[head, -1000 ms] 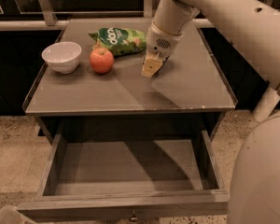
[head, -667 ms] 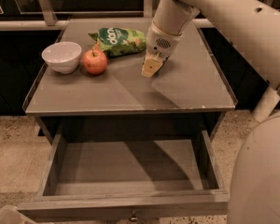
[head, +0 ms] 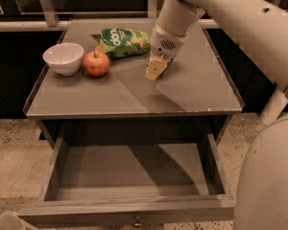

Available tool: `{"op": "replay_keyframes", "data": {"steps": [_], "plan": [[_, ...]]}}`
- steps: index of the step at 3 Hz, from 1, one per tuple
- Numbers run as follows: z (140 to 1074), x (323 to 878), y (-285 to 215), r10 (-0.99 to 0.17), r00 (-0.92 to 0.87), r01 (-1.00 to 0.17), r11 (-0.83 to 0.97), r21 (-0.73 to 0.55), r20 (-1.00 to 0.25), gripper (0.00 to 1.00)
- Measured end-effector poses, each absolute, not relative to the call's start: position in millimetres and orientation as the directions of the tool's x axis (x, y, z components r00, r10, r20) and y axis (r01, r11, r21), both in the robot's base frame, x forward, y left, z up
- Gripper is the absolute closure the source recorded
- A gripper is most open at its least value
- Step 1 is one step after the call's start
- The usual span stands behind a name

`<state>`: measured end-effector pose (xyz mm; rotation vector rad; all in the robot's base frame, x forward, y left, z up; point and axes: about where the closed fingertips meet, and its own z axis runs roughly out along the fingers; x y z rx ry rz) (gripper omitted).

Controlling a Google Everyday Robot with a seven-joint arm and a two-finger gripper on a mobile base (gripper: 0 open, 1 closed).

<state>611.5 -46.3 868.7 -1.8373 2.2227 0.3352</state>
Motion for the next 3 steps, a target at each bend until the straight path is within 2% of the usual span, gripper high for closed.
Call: {"op": "replay_keyframes", "data": {"steps": [1,2,3], "plan": [[868.7,611.5,-46.3,-0.928,-0.182,-0.983,0.184,0.025,-0.325,0.16],[868.7,611.5,-46.3,-0.928,-0.182,-0.983,0.184,0.025,-0.325,0.0],[868.7,611.5,-46.3,-0.928,-0.182,-0.983,0.184,0.025,-0.325,0.0]]}}
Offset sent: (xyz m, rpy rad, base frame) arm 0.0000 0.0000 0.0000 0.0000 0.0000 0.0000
